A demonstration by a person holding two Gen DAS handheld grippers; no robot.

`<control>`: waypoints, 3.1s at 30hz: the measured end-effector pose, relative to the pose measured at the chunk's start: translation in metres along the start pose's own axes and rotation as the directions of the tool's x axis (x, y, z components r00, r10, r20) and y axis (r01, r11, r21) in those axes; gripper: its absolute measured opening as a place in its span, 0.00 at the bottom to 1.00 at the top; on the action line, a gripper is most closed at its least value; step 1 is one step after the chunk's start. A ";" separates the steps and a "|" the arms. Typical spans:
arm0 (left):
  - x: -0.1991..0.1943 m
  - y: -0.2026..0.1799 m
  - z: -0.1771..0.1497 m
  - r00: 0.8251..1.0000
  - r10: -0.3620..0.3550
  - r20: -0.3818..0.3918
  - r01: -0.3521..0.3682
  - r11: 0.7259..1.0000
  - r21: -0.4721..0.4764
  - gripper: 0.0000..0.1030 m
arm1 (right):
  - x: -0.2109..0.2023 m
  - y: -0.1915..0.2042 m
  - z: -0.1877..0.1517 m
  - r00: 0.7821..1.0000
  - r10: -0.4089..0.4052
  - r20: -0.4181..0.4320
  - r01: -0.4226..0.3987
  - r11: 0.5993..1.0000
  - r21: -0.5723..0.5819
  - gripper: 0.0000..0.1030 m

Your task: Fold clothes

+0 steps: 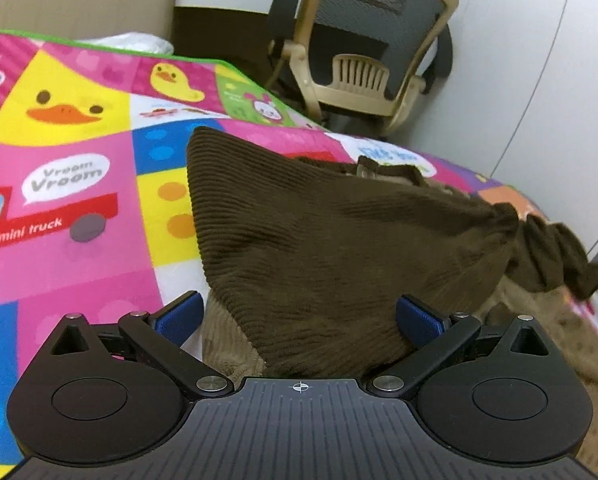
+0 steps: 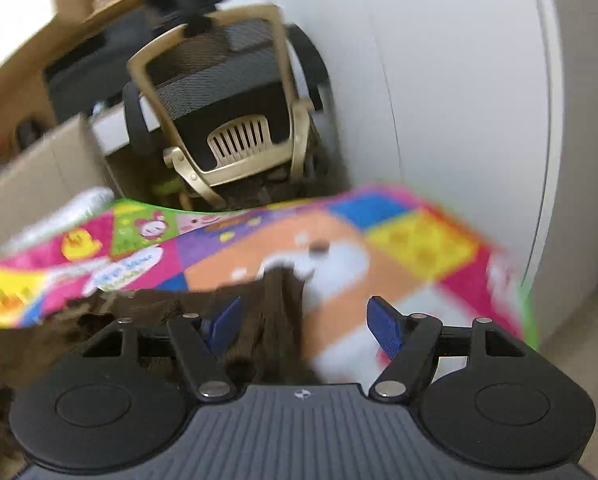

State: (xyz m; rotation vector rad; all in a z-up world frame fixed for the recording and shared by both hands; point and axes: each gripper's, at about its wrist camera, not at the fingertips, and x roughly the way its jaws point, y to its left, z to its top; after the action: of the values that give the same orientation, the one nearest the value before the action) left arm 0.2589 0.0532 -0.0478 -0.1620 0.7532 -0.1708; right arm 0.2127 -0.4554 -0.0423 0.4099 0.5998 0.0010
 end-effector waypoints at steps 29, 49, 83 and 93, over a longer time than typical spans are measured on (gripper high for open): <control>-0.091 0.035 -0.010 0.986 -0.092 0.138 0.105 0.991 -0.088 1.00 | -0.005 0.326 0.007 0.878 0.470 -0.093 -0.426 0.676 -0.601 0.05; -0.032 0.015 0.025 0.995 -0.036 0.091 0.049 0.988 -0.146 1.00 | -0.028 0.203 -0.009 0.910 0.413 -0.022 -0.372 0.794 -0.480 0.77; -0.012 0.031 0.049 0.978 -0.208 0.002 0.204 0.959 -0.199 0.74 | 0.087 0.222 -0.049 0.903 0.282 -0.324 -0.408 0.797 -0.445 0.41; -0.032 0.059 0.077 0.994 -0.046 0.102 0.061 0.988 -0.145 0.87 | 0.080 0.191 0.009 0.958 0.224 -0.178 -0.282 0.848 -0.449 0.56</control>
State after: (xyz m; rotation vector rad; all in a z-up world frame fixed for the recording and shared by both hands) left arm 0.2946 0.1236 0.0170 -0.3292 0.6638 -0.1570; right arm 0.3066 -0.2735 -0.0077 0.0098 0.6360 0.4235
